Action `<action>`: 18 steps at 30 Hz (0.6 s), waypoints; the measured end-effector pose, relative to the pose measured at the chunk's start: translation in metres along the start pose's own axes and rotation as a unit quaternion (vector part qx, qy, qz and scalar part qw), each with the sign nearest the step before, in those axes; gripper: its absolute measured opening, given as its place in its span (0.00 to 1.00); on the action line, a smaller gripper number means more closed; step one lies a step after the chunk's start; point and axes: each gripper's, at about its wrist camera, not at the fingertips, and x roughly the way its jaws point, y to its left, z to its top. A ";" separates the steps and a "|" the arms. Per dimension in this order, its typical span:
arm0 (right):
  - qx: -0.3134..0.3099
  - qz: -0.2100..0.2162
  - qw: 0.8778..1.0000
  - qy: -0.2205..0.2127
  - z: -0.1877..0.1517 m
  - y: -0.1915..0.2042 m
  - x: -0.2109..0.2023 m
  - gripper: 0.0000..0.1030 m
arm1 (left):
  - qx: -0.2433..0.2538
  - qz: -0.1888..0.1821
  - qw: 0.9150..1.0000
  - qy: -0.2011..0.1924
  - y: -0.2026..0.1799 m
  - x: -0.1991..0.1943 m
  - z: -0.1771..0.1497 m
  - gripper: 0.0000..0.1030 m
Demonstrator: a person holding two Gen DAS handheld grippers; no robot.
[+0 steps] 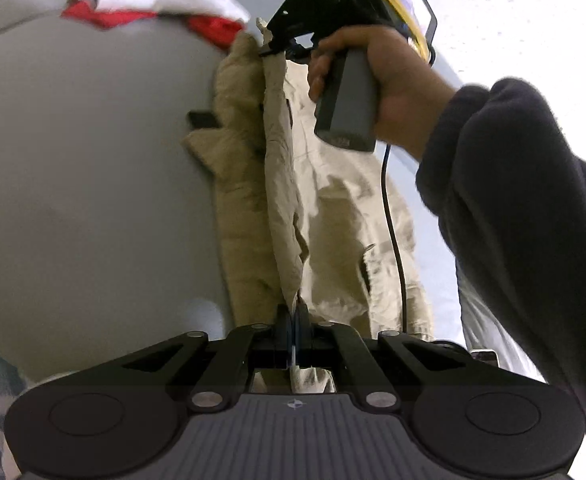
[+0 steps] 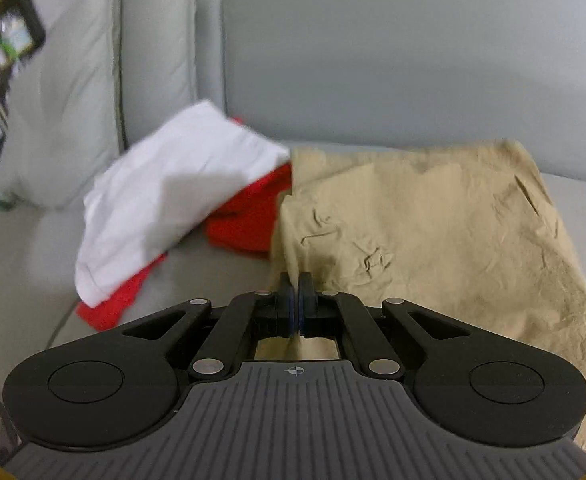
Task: Fold clothes
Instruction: 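Lift the waistband with the left gripper while the right gripper pinches the leg, then lay the trousers lengthwise on the sofa and open both grippers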
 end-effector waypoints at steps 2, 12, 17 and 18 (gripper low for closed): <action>0.005 -0.016 0.999 0.033 -0.004 0.006 0.018 0.02 | -0.006 0.001 1.000 0.002 0.000 0.001 -0.002 0.00; -0.032 0.057 0.992 0.103 -0.006 0.002 0.004 0.41 | -0.020 0.039 0.999 0.010 -0.018 0.003 -0.005 0.10; -0.025 0.036 0.998 0.054 0.003 -0.015 -0.070 0.53 | 0.011 0.060 0.998 -0.020 -0.013 -0.032 -0.002 0.37; -0.029 0.022 0.999 0.040 0.002 -0.020 -0.091 0.53 | 0.019 0.062 0.998 -0.024 -0.014 -0.037 -0.005 0.37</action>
